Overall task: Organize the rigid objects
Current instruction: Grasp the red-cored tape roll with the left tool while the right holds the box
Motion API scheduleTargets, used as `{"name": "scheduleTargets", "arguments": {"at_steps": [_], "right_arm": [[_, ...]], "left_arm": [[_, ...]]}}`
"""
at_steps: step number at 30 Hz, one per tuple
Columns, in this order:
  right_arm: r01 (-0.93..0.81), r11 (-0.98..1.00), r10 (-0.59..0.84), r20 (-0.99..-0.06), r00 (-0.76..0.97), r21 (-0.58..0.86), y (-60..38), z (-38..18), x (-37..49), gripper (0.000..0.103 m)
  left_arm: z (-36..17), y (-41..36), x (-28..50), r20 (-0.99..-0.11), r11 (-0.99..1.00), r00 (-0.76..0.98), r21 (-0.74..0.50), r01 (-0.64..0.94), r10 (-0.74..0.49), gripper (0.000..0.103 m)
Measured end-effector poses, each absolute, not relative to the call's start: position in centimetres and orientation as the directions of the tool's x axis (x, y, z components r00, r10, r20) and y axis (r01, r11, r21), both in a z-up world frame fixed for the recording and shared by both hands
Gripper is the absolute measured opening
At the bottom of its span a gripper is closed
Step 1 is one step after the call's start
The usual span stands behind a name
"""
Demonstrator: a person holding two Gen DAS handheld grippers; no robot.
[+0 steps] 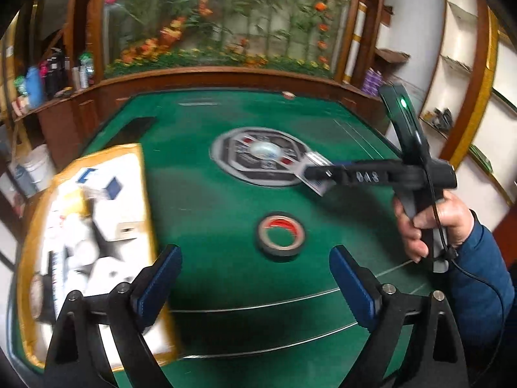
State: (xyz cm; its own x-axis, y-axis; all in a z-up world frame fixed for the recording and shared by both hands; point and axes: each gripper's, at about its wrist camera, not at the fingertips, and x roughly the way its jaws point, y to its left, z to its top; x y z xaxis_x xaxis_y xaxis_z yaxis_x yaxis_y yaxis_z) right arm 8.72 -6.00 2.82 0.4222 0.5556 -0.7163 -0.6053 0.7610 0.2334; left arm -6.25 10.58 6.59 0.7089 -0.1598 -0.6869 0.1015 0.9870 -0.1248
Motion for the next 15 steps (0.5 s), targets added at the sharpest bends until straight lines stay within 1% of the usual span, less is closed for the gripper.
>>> {"name": "scheduleTargets", "arguments": {"at_steps": [5, 10, 12, 14, 15], "right_arm": [[-0.537, 0.794, 0.555, -0.701, 0.449, 0.285, -7.5, 2.8, 9.6, 0.032], [-0.522, 0.792, 0.571, -0.686, 0.451, 0.317, -7.8, 3.3, 9.7, 0.032], [-0.522, 0.792, 0.572, -0.683, 0.454, 0.317, -7.7, 3.5, 9.6, 0.032], [-0.528, 0.786, 0.580, -0.680, 0.450, 0.321, -7.8, 3.7, 9.3, 0.032], [-0.529, 0.786, 0.580, -0.678, 0.451, 0.320, -7.7, 3.8, 9.2, 0.032]], "left_arm": [[4.7, 7.6, -3.2, -0.739, 0.984, 0.650, -0.115, 0.138, -0.178, 0.096], [2.7, 6.1, -0.3, -0.792, 0.990, 0.596, -0.083, 0.114, -0.135, 0.096], [2.1, 6.0, 0.4, -0.801, 0.989, 0.582, -0.089, 0.115, -0.139, 0.096], [1.2, 6.0, 0.8, -0.816, 0.991, 0.564, -0.081, 0.104, -0.126, 0.088], [0.8, 6.0, 0.9, -0.828, 0.992, 0.548, -0.074, 0.099, -0.116, 0.076]]}}
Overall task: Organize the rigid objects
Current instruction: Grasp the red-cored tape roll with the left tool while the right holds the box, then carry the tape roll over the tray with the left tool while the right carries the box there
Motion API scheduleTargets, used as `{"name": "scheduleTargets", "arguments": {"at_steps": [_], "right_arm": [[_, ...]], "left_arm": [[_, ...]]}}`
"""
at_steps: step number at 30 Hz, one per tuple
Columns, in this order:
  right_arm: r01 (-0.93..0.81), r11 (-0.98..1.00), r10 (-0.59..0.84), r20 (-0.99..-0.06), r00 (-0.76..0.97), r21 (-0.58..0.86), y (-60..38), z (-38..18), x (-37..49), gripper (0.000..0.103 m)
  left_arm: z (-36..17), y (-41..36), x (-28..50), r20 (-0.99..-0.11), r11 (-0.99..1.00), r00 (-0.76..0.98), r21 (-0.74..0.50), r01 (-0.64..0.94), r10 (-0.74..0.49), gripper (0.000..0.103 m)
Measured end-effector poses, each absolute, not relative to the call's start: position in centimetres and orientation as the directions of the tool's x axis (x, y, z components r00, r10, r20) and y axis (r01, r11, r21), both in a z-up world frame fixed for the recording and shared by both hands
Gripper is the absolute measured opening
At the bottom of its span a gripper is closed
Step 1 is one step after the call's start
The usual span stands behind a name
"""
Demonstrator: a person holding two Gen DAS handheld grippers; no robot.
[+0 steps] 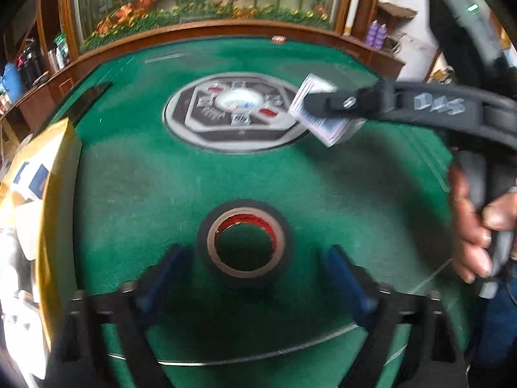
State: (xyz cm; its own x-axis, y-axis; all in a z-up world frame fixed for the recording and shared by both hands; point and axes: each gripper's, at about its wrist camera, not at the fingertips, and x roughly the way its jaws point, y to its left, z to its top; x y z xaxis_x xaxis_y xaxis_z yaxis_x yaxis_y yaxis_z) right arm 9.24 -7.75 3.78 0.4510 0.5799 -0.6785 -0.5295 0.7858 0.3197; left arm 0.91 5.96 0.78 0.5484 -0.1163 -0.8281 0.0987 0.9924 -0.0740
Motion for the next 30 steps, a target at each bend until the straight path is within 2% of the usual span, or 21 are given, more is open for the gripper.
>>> {"name": "scheduleTargets", "arguments": {"at_steps": [1, 2, 6, 18, 30], "right_arm": [[-0.532, 0.784, 0.582, -0.678, 0.449, 0.320, -7.8, 3.9, 9.1, 0.032], [-0.536, 0.781, 0.584, -0.678, 0.446, 0.321, -7.7, 3.9, 9.1, 0.032], [-0.548, 0.774, 0.590, -0.676, 0.442, 0.317, -7.5, 4.0, 8.8, 0.032], [-0.591, 0.756, 0.593, -0.676, 0.437, 0.282, -6.2, 4.2, 7.6, 0.032], [-0.629, 0.727, 0.611, -0.678, 0.409, 0.276, -4.5, 4.0, 6.1, 0.033]], "left_arm": [[0.9, 5.8, 0.6, -0.815, 0.994, 0.572, -0.039, 0.101, -0.090, 0.067], [0.9, 5.6, 0.4, -0.814, 0.994, 0.575, -0.025, 0.104, -0.081, 0.066], [1.1, 6.1, -0.2, -0.807, 0.993, 0.581, -0.062, 0.096, -0.107, 0.065], [4.4, 7.6, -1.9, -0.745, 0.995, 0.660, -0.073, 0.064, -0.097, 0.065], [7.5, 12.6, -4.4, -0.678, 0.994, 0.733, -0.105, -0.034, -0.047, 0.066]]}}
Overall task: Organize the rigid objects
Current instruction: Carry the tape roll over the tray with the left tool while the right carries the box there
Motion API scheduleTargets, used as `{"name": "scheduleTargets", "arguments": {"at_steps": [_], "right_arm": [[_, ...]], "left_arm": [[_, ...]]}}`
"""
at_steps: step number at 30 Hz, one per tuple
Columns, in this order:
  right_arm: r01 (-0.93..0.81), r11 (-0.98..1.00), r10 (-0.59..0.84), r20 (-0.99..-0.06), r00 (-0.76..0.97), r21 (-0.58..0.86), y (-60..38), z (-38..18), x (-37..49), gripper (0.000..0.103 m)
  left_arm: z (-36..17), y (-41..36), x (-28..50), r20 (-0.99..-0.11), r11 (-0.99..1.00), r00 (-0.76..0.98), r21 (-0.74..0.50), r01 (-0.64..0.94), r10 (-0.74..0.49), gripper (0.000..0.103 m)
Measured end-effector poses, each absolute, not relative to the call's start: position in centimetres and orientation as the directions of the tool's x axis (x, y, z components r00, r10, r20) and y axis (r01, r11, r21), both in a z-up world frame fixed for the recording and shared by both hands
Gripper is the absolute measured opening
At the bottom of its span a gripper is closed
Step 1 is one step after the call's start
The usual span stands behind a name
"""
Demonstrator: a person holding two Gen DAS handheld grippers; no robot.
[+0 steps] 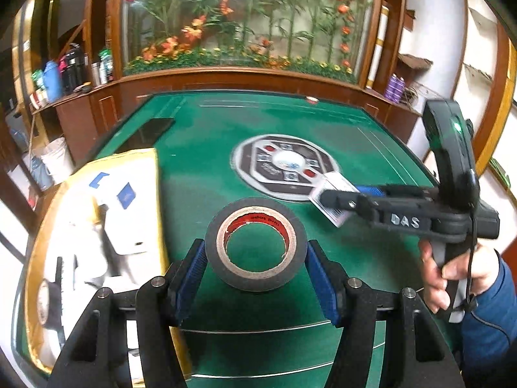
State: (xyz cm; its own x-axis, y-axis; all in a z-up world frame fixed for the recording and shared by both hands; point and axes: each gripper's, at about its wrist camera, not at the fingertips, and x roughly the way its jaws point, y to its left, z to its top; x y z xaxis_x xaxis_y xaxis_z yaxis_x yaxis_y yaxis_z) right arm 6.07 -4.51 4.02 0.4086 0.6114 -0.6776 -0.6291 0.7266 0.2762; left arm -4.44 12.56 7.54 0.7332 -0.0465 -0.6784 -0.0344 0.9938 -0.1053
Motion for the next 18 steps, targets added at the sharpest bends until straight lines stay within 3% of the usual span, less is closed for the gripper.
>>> {"name": "scheduleTargets", "arguments": {"at_steps": [18], "right_arm": [[-0.743, 0.593, 0.703, -0.650, 0.288, 0.312, 2.5, 5.5, 0.3, 0.033]], "left_arm": [[8.2, 23.3, -8.9, -0.629, 0.949, 0.769, -0.160, -0.272, 0.114, 0.066]]}}
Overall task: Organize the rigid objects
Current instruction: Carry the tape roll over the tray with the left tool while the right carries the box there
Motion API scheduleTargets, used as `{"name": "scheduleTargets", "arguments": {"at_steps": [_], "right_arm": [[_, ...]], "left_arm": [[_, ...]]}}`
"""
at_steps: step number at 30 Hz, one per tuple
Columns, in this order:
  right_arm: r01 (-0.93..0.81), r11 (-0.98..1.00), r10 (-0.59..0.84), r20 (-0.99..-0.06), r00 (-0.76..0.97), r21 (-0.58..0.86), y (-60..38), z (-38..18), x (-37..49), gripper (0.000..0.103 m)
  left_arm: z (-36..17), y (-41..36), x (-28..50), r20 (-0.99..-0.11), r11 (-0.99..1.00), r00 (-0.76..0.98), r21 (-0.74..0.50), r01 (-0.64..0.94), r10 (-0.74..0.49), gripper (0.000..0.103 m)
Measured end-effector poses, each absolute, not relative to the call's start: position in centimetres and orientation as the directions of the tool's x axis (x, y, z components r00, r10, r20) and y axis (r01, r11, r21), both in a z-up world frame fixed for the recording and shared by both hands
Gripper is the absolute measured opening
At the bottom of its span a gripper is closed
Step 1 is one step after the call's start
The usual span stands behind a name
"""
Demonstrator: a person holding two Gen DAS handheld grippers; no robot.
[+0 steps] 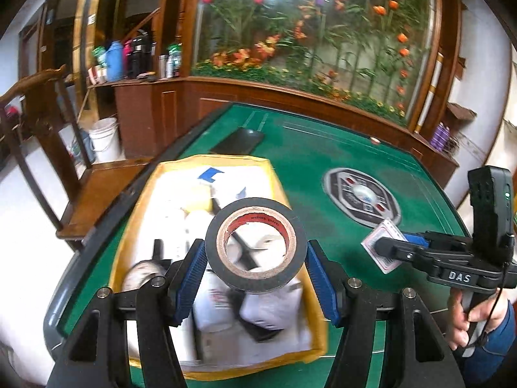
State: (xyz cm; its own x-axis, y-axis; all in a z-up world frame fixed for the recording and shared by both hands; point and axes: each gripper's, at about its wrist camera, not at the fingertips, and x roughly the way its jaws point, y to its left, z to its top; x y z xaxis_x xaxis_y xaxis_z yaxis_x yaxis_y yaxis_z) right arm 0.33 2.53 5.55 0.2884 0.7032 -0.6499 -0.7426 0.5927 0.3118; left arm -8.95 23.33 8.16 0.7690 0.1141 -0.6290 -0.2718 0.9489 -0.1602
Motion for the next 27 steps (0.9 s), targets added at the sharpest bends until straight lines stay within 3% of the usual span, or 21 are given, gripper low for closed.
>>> {"name": "scheduleTargets", "arguments": {"at_steps": [14, 27], "right_arm": [[-0.804, 0.527, 0.709, -0.664, 0.238, 0.274, 11.1, 7.9, -0.7, 0.033], [-0.770, 0.573, 0.647, -0.732, 0.214, 0.282, 19.5, 5.9, 3.5, 0.033]], "left_arm": [[5.5, 27.6, -8.8, -0.655, 0.920, 0.744, -0.198, -0.338, 0.133, 0.066], [3.6, 28.2, -7.0, -0.691, 0.922, 0.703, -0.141, -0.360, 0.168, 0.066]]}}
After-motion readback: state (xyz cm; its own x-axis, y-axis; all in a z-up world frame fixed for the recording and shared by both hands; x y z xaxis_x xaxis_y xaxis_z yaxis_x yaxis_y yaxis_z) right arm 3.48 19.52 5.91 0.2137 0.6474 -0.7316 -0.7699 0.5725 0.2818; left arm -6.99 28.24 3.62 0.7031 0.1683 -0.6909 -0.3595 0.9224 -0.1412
